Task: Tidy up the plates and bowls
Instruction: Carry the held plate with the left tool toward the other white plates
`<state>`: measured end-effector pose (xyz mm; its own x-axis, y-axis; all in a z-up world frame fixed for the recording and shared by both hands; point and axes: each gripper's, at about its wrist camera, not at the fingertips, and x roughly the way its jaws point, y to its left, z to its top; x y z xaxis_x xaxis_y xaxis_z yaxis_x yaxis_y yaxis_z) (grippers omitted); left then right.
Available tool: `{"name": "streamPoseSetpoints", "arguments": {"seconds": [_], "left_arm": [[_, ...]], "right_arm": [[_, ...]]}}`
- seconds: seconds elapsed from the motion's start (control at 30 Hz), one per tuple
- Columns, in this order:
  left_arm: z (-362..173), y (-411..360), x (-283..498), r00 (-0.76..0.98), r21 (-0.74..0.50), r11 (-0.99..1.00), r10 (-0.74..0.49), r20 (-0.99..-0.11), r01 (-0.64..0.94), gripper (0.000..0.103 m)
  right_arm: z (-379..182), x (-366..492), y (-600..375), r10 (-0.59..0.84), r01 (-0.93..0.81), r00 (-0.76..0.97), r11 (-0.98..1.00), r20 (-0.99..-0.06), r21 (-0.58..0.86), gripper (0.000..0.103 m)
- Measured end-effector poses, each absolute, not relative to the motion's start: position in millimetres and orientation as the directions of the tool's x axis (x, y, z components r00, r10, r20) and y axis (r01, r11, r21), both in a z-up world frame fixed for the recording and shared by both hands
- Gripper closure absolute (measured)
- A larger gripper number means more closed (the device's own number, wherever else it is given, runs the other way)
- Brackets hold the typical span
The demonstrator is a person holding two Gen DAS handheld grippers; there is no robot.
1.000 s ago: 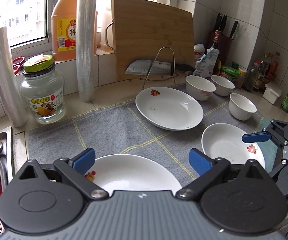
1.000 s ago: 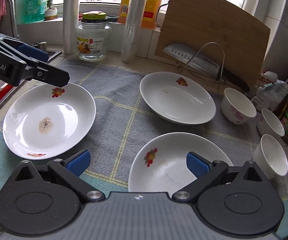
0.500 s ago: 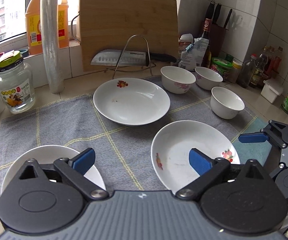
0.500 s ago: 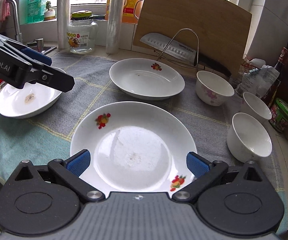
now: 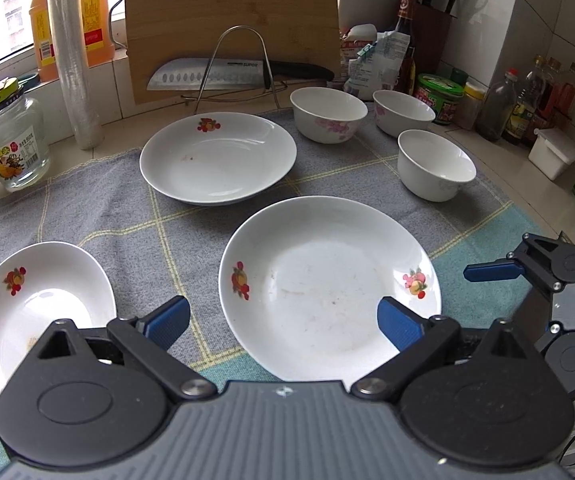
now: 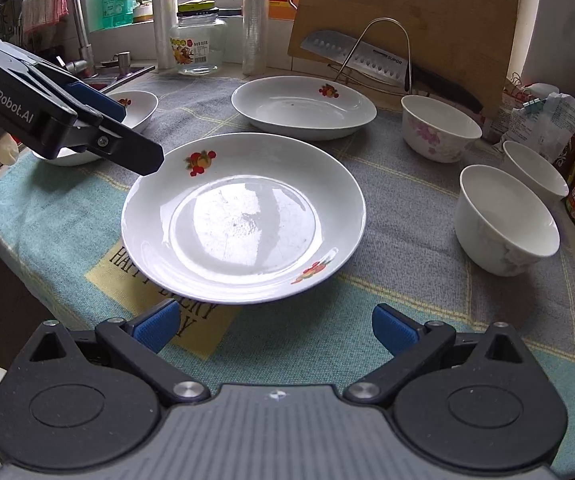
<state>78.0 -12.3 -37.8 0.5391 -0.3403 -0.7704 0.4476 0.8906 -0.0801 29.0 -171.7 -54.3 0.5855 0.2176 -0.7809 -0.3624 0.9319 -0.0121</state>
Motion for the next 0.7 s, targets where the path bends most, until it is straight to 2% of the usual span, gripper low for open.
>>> {"name": "streamPoseSetpoints", "arguments": {"seconds": [0.17, 0.43, 0.7], "left_arm": [[-45.6, -14.8, 83.6, 0.514, -0.1, 0.884, -0.354, -0.781, 0.457, 0.004], [-52.9, -15.6, 101.2, 0.494, -0.067, 0.87, -0.338, -0.801, 0.488, 0.004], [-61.1, -30.1, 124.6, 0.431, -0.027, 0.823, -0.325, -0.841, 0.567, 0.004]], "right_arm": [[-67.9, 34.2, -167.9, 0.229, -0.37, 0.564, 0.929, -0.793, 0.005, 0.0], [-78.8, 39.8, -148.9, 0.232, -0.425, 0.566, 0.905, -0.791, -0.038, 0.0], [-83.1, 43.7, -148.5, 0.277, -0.429, 0.583, 0.903, -0.764, 0.0, 0.0]]}}
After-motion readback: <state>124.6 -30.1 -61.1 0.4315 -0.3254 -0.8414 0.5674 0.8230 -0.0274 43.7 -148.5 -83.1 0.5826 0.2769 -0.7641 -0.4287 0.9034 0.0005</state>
